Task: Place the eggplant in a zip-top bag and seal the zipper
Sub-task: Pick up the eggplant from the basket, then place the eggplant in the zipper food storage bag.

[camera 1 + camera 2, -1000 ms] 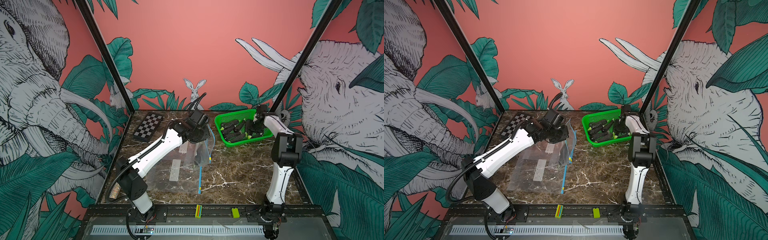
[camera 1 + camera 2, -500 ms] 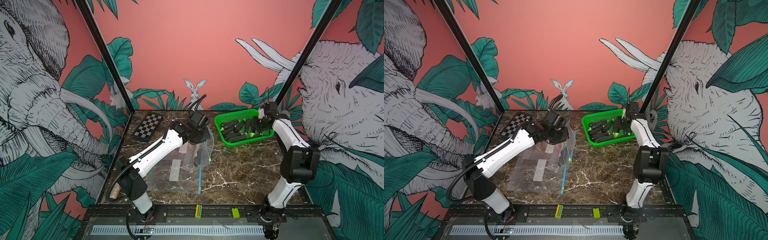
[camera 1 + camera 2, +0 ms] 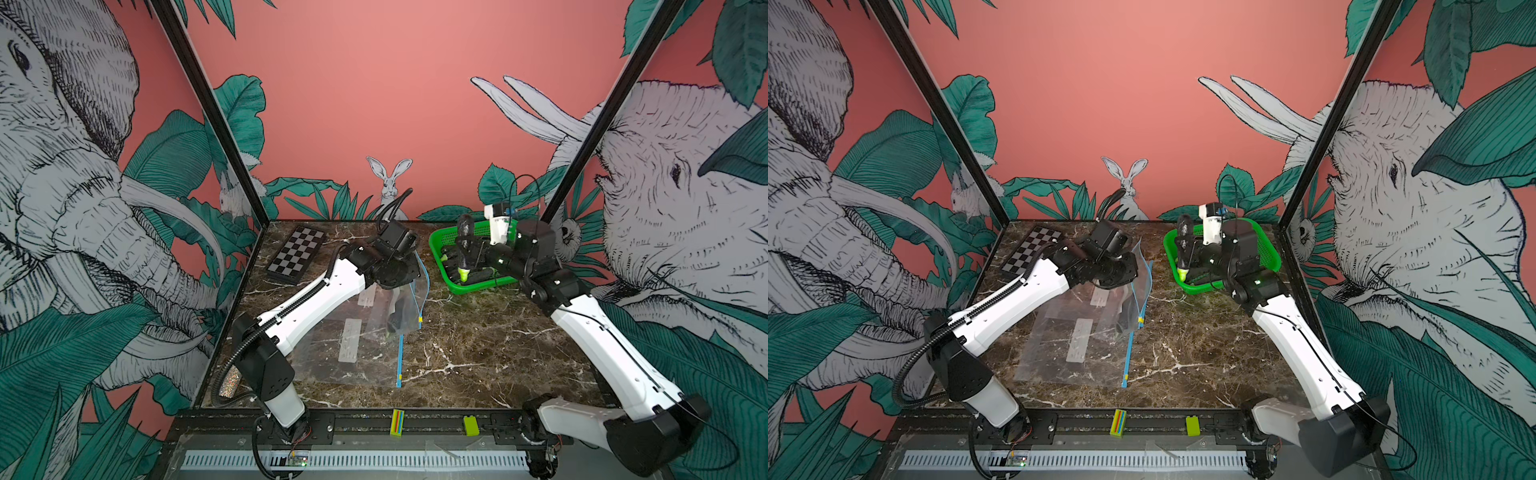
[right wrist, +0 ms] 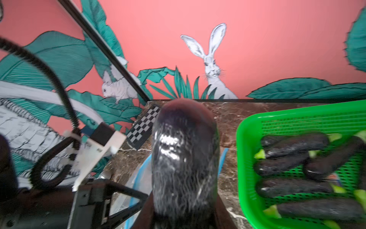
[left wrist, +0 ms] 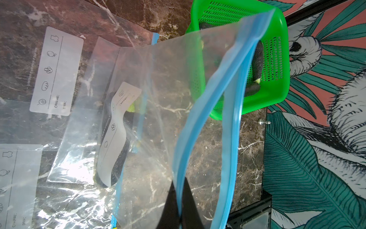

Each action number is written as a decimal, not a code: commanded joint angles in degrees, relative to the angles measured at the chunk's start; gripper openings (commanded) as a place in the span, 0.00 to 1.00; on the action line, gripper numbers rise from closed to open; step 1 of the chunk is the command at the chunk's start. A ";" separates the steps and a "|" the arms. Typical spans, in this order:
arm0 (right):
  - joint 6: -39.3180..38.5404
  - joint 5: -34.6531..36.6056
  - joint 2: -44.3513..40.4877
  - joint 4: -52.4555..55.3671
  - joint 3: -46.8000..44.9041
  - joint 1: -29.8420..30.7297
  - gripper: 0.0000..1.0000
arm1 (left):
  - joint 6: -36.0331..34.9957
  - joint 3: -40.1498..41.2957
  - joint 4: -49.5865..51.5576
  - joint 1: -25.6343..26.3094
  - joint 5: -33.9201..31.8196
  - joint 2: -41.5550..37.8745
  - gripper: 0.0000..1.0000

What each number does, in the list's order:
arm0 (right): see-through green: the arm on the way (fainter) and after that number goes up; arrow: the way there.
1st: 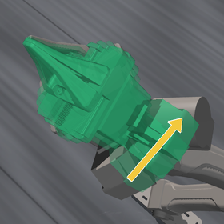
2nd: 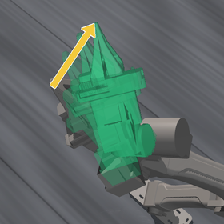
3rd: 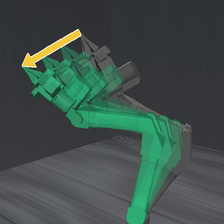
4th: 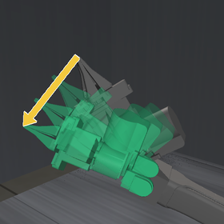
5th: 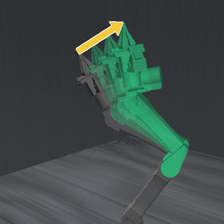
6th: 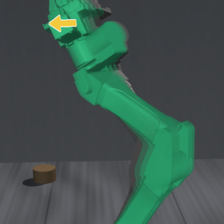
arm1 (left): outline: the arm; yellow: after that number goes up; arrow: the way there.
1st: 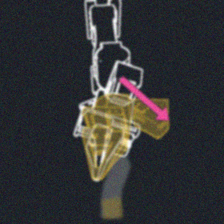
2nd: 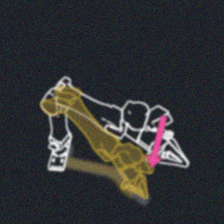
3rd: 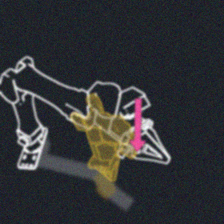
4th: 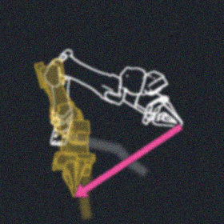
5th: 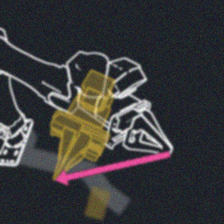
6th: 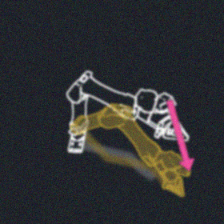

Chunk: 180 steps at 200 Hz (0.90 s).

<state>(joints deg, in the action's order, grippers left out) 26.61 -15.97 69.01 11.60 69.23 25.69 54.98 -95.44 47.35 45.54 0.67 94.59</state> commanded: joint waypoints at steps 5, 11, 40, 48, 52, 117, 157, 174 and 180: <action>0.37 7.35 1.72 -10.04 -2.43 6.25 0.18 | 1.35 0.68 -0.94 -0.27 0.65 -3.88 0.00; -0.07 8.69 2.05 -10.91 -2.59 7.77 0.18 | 1.44 0.77 -0.95 -0.28 0.70 -4.05 0.00; -3.31 14.73 4.37 -14.87 -2.80 13.39 0.17 | 1.75 1.78 -1.46 -0.21 0.90 -5.00 0.00; -3.40 15.47 5.11 -16.40 -3.05 14.01 0.17 | 1.97 2.11 -1.74 -0.27 1.03 -5.19 0.00; -3.49 15.96 5.50 -16.93 -3.13 14.34 0.17 | 2.05 2.26 -1.94 -0.26 1.13 -5.29 0.00; -4.38 22.09 10.22 -20.40 -2.52 17.68 0.16 | 1.84 2.96 -2.18 -0.23 1.04 -6.17 0.00; -5.85 24.45 11.49 -21.73 -4.32 18.84 0.16 | 1.55 2.74 -2.27 -0.27 0.95 -6.00 0.00; -6.14 24.76 10.78 -21.64 -6.08 18.96 0.17 | 1.20 2.71 -2.11 -0.27 0.50 -6.16 0.00; -6.29 24.97 10.35 -21.41 -6.65 18.96 0.17 | 1.18 2.72 -2.05 -0.20 0.37 -6.17 0.00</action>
<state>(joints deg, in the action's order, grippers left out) 21.80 6.79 80.49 -7.25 64.79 44.16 56.10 -93.21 45.54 45.54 1.91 91.00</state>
